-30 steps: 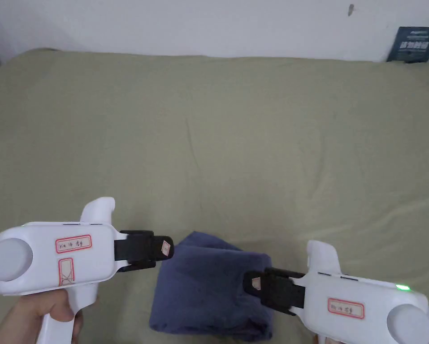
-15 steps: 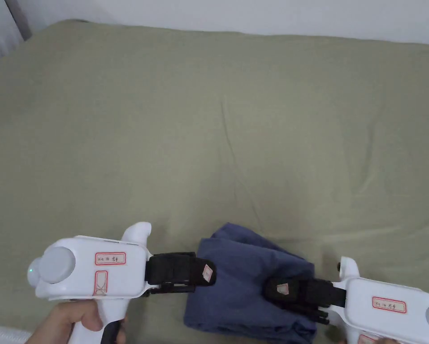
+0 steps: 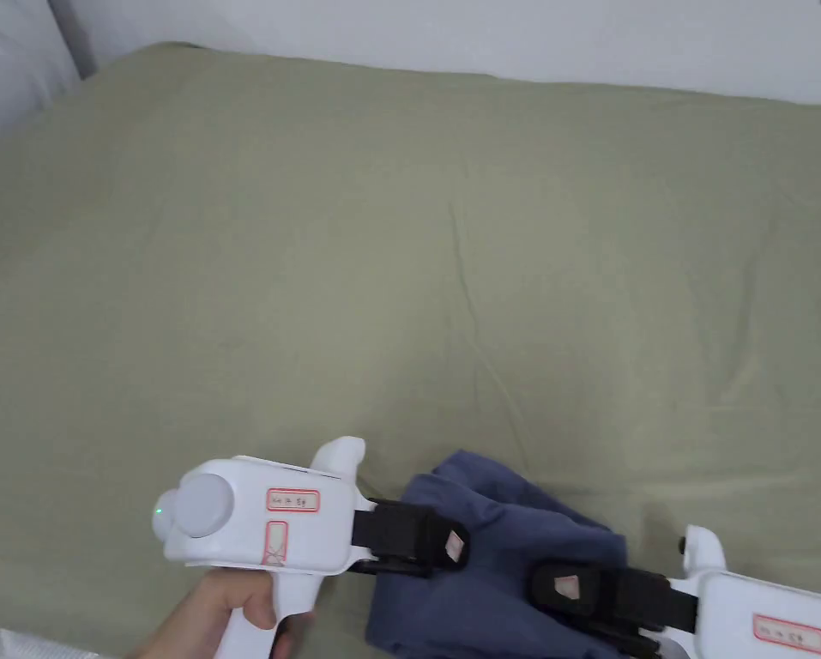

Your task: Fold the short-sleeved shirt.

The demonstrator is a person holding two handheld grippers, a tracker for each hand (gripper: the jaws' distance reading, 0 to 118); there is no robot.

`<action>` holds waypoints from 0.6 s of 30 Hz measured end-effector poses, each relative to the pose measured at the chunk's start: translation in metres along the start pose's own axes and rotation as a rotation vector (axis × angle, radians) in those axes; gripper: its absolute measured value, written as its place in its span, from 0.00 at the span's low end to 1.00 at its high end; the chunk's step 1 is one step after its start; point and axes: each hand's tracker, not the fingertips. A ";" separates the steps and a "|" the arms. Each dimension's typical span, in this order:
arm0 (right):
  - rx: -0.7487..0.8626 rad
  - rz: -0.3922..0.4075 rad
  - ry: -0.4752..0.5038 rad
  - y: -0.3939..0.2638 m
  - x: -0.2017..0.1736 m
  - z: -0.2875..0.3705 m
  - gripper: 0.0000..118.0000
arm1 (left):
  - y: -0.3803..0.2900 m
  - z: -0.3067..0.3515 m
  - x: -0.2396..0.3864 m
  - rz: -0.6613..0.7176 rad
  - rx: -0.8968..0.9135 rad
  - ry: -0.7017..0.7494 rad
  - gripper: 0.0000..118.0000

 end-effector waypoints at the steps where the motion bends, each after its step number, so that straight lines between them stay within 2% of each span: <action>1: 0.007 0.031 -0.020 -0.002 -0.009 0.002 0.02 | 0.002 0.004 0.000 0.001 0.000 -0.008 0.25; 5: 0.034 0.076 -0.024 0.002 -0.033 0.010 0.02 | 0.017 0.053 -0.016 0.035 0.055 -0.022 0.25; 10: 0.082 0.128 -0.054 0.013 -0.056 0.026 0.02 | 0.050 0.169 -0.067 0.052 0.138 0.165 0.25; 13: 0.099 0.138 -0.086 0.018 -0.060 0.033 0.02 | 0.076 0.229 -0.098 0.028 0.136 0.279 0.25; 18: 0.138 0.126 -0.153 0.024 -0.049 0.050 0.02 | 0.108 0.285 -0.148 0.066 0.135 0.319 0.25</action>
